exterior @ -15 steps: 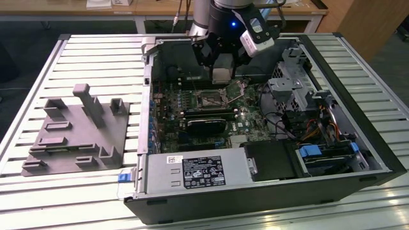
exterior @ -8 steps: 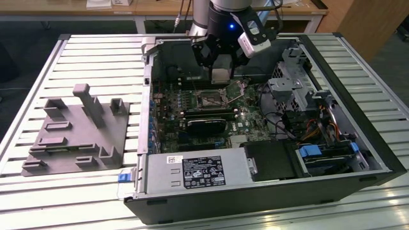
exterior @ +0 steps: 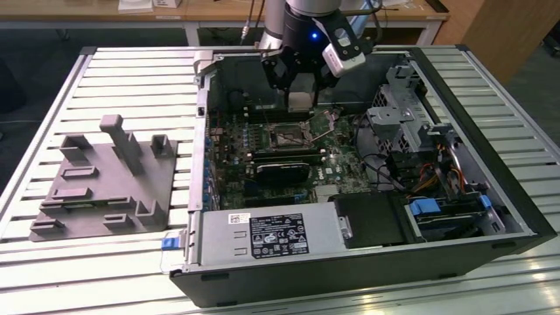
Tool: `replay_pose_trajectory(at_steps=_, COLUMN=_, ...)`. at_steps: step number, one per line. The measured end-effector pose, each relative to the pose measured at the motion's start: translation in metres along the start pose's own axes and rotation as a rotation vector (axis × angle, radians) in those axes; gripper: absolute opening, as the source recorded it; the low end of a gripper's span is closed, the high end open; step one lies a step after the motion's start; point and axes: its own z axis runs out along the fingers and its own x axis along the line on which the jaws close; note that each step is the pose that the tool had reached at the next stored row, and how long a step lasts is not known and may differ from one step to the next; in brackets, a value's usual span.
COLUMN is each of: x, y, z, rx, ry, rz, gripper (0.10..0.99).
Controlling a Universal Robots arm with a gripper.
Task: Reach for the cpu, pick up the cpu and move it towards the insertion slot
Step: 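Pick up the cpu and move it towards the insertion slot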
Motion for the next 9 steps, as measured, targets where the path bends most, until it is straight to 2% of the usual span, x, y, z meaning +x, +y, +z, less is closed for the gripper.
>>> replay_pose_trajectory(at_steps=4, x=0.0002, y=0.0053, z=0.0022, rx=0.0, ry=0.0001, rz=0.0, gripper=0.541)
replay_pose_trajectory(at_steps=9, x=0.0002, y=0.0062, z=0.0025, rx=0.0, ry=0.0001, rz=0.0, gripper=0.541)
